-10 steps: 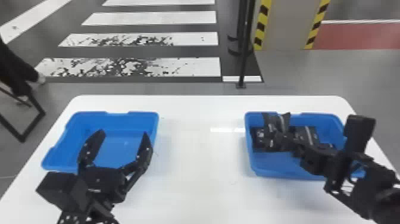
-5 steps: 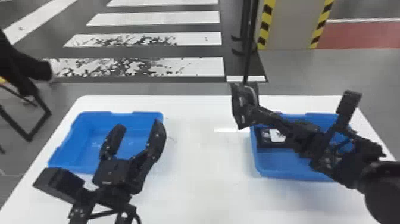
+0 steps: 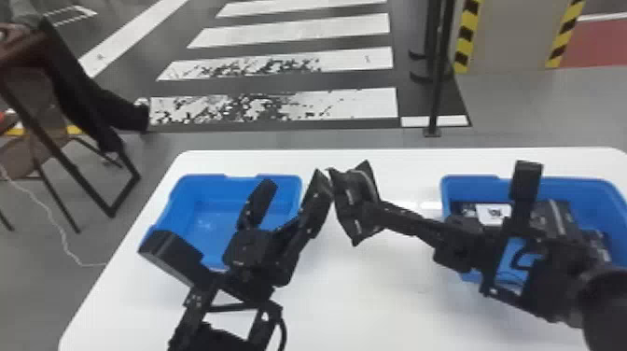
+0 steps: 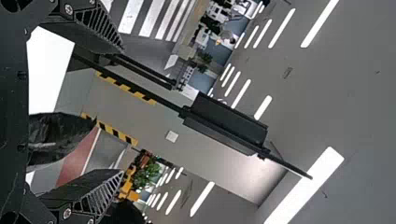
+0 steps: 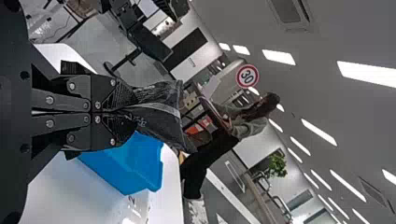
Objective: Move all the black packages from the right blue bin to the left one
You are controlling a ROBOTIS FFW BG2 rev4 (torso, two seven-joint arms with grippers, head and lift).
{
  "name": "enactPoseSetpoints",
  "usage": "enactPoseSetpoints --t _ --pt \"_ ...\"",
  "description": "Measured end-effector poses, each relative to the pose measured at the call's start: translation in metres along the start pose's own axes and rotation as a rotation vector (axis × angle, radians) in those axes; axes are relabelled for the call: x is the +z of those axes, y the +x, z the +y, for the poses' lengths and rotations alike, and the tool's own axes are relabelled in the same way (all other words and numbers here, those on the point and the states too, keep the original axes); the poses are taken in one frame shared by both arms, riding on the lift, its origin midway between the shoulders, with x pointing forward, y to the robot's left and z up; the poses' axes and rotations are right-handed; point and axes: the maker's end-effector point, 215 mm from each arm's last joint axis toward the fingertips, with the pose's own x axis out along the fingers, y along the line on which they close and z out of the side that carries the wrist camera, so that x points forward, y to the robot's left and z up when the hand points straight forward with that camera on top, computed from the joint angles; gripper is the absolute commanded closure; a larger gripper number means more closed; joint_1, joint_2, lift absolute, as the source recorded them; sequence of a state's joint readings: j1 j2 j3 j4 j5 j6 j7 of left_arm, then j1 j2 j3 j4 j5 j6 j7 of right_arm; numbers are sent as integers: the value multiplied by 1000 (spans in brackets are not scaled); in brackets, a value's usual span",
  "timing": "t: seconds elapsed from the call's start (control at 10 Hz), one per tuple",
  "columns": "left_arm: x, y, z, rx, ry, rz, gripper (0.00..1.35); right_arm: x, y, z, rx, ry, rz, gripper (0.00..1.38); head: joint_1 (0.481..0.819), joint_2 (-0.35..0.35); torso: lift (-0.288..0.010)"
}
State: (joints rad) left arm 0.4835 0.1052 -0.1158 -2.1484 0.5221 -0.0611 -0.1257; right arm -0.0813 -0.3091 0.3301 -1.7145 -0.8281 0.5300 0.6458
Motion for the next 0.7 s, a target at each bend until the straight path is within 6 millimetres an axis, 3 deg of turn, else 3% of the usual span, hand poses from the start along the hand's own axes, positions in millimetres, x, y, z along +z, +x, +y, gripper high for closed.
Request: enactPoseSetpoints --t 0.7 --pt "-30 4 -9 -36 5 106 139 -16 31 37 102 18 49 1167 695 241 -140"
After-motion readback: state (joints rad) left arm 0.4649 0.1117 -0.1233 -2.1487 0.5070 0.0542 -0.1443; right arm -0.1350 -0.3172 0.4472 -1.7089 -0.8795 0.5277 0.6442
